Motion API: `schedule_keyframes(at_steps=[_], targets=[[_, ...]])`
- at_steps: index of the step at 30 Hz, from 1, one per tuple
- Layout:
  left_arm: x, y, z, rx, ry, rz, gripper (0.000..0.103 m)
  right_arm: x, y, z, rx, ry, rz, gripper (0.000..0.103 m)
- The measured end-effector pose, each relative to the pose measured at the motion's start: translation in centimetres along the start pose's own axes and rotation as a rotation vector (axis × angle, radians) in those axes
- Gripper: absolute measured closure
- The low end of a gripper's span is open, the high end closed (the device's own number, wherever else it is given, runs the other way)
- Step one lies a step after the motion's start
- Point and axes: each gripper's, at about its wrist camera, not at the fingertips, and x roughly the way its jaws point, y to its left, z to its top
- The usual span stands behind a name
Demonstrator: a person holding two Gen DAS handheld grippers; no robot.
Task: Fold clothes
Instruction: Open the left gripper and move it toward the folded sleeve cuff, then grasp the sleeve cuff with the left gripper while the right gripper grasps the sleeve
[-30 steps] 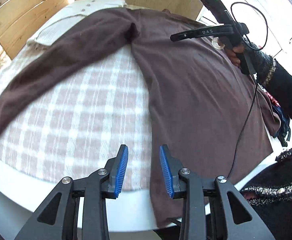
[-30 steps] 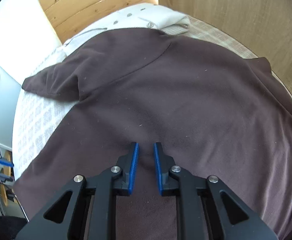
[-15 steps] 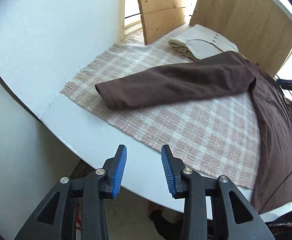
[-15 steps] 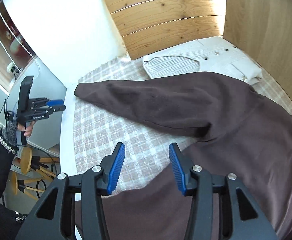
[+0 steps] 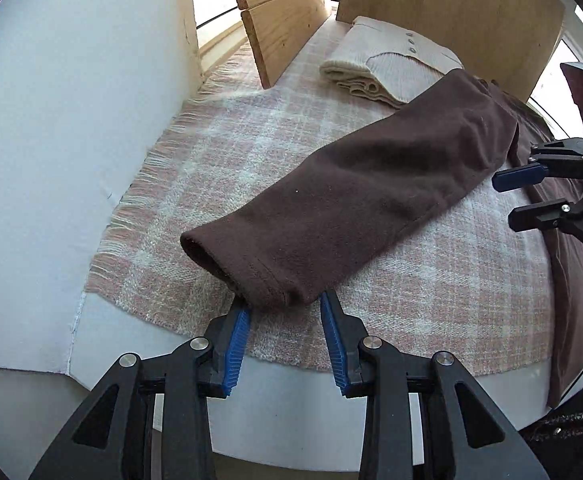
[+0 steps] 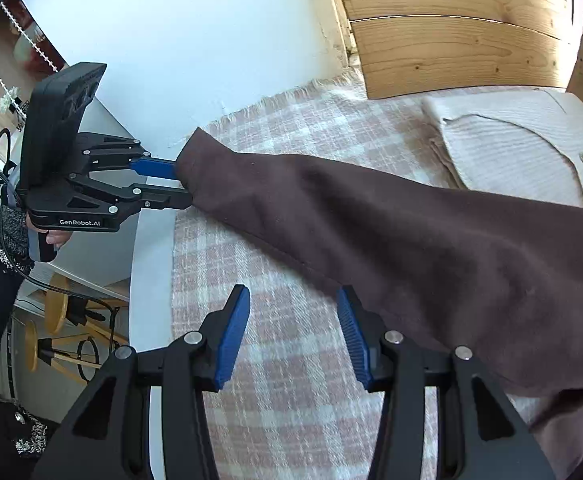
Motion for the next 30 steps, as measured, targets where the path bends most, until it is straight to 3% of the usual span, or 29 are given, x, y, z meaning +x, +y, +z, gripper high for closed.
schedule_keyframes(at_steps=[4, 9, 11, 14, 16, 18, 25, 30], targets=[[-0.7, 0.5, 0.6, 0.030, -0.015, -0.027, 0.070, 3.4, 1.2, 3.2, -0.042, 0.020, -0.003, 0.058], [1.0, 1.0, 1.5, 0.056, 0.035, -0.043, 0.070, 3.8, 4.2, 3.8, -0.158, -0.011, 0.093, 0.058], [1.5, 1.0, 1.7, 0.063, 0.055, -0.041, 0.070, 4.6, 5.2, 3.6, -0.213, 0.010, 0.060, 0.058], [1.6, 1.6, 2.0, 0.041, 0.069, -0.013, 0.079, 6.0, 6.3, 3.3, -0.287, 0.029, -0.015, 0.058], [1.4, 2.1, 2.3, 0.022, 0.069, 0.003, 0.079, 6.7, 6.5, 3.4, -0.319, 0.027, -0.079, 0.065], [0.7, 2.4, 2.6, 0.014, 0.049, 0.002, 0.077, 6.7, 5.8, 4.2, -0.277, 0.024, -0.092, 0.096], [-2.2, 2.4, 1.1, 0.035, -0.018, -0.007, 0.068, 5.1, 0.9, 6.7, -0.046, 0.009, 0.081, 0.097], [-1.0, 1.7, -0.1, 0.061, 0.017, 0.027, 0.068, 4.2, -0.3, 7.3, 0.007, 0.001, 0.140, 0.097]])
